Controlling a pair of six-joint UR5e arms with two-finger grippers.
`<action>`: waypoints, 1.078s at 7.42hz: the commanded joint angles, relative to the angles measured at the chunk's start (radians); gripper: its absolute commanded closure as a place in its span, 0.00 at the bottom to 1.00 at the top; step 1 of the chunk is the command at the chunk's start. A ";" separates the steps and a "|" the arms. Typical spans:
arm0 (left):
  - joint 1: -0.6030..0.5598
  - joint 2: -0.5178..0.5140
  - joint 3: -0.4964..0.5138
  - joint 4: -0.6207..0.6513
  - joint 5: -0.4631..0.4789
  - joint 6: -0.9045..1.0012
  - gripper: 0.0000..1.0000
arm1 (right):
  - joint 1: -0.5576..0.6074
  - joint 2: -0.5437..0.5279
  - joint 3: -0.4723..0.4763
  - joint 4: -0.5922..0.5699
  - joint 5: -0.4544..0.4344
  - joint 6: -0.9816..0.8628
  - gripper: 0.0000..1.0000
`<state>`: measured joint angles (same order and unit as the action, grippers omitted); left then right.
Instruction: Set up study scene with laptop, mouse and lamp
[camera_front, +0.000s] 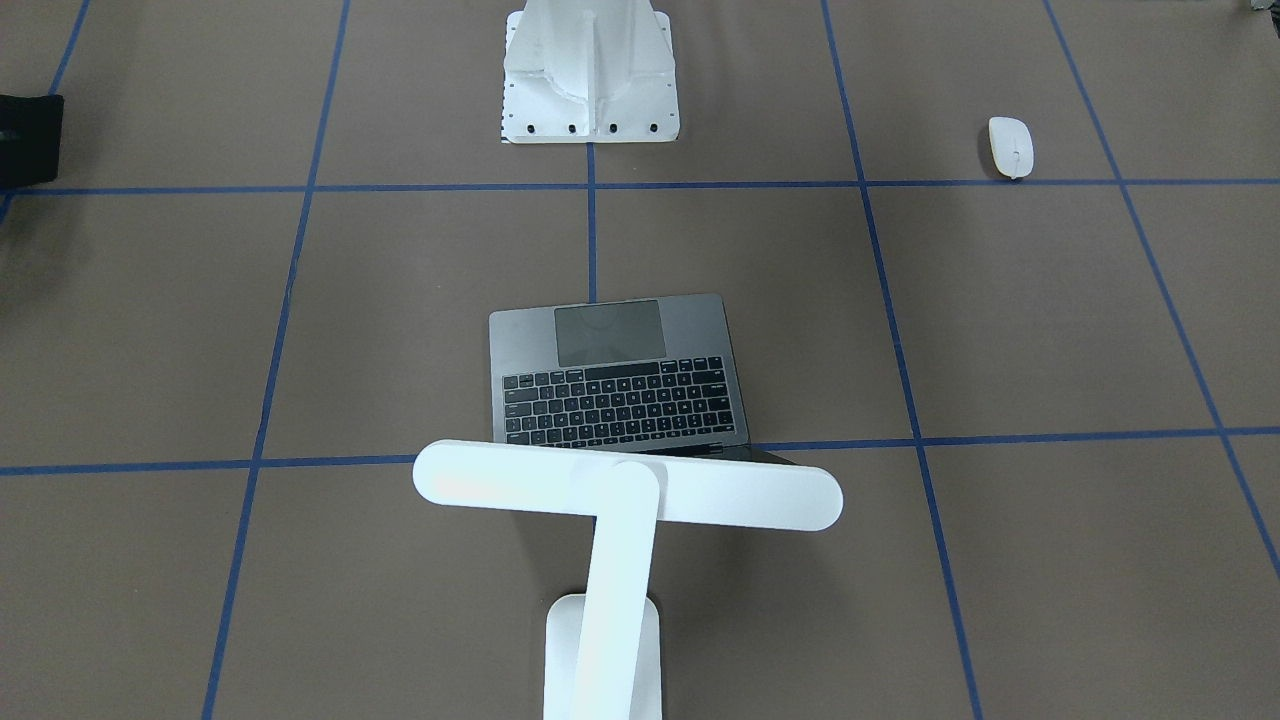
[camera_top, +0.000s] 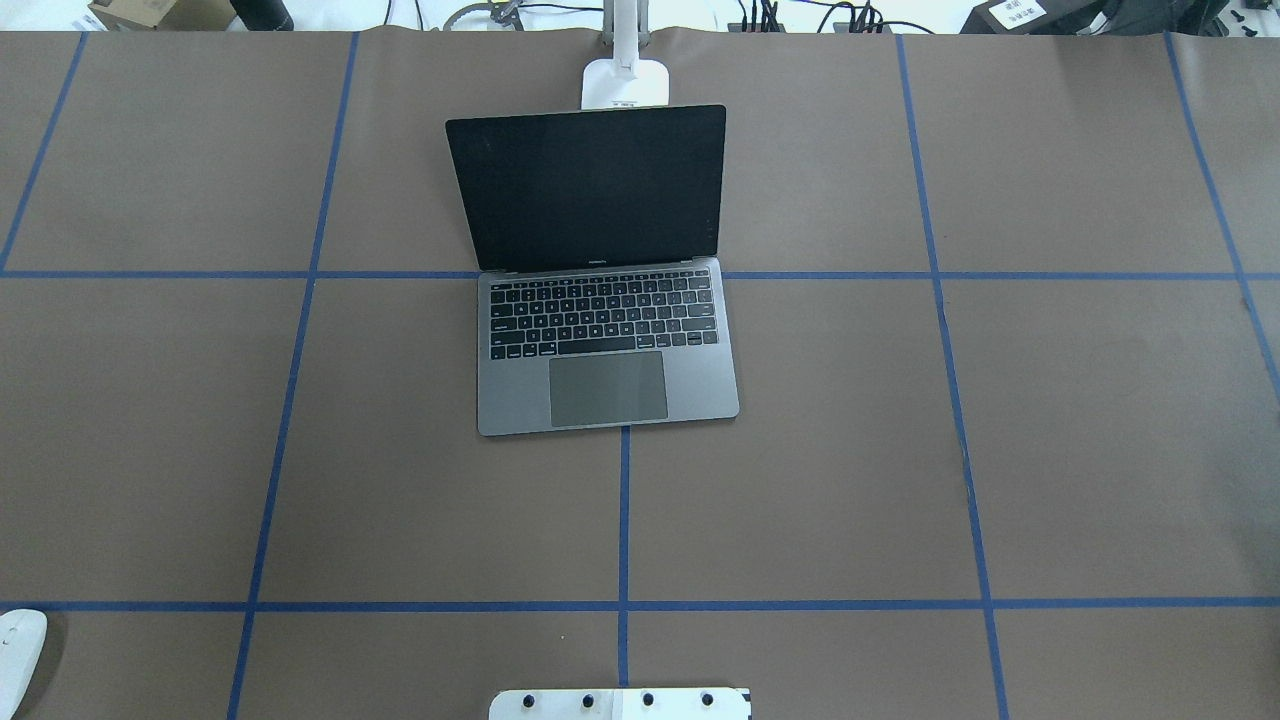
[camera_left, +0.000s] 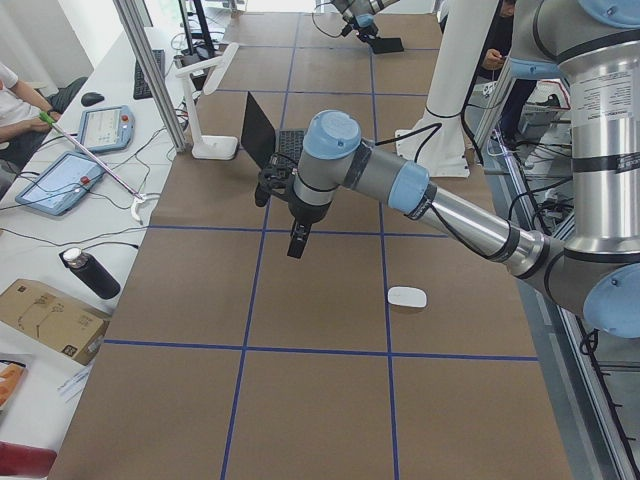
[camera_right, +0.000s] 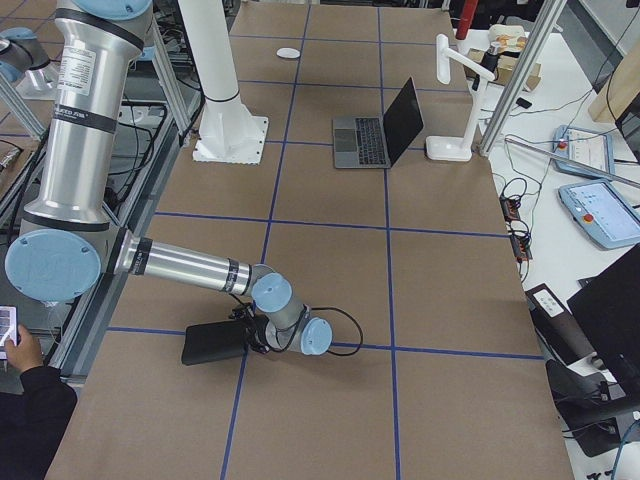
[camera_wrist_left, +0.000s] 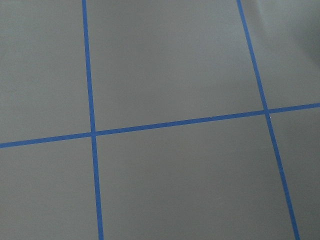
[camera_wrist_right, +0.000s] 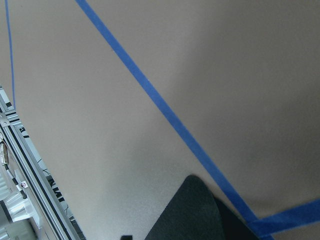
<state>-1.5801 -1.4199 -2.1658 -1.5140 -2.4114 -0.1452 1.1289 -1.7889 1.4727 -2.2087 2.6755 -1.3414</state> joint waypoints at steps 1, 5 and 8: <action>0.000 0.001 -0.002 0.000 0.000 -0.001 0.01 | -0.007 -0.001 0.000 0.000 0.001 -0.004 0.29; -0.001 -0.001 -0.009 0.002 0.000 -0.002 0.01 | -0.021 -0.006 0.001 0.000 0.001 -0.007 1.00; -0.001 0.001 -0.011 0.002 0.000 -0.002 0.01 | -0.026 -0.006 0.003 -0.002 0.035 -0.008 1.00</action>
<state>-1.5815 -1.4191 -2.1761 -1.5125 -2.4114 -0.1469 1.1051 -1.7947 1.4746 -2.2099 2.6939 -1.3496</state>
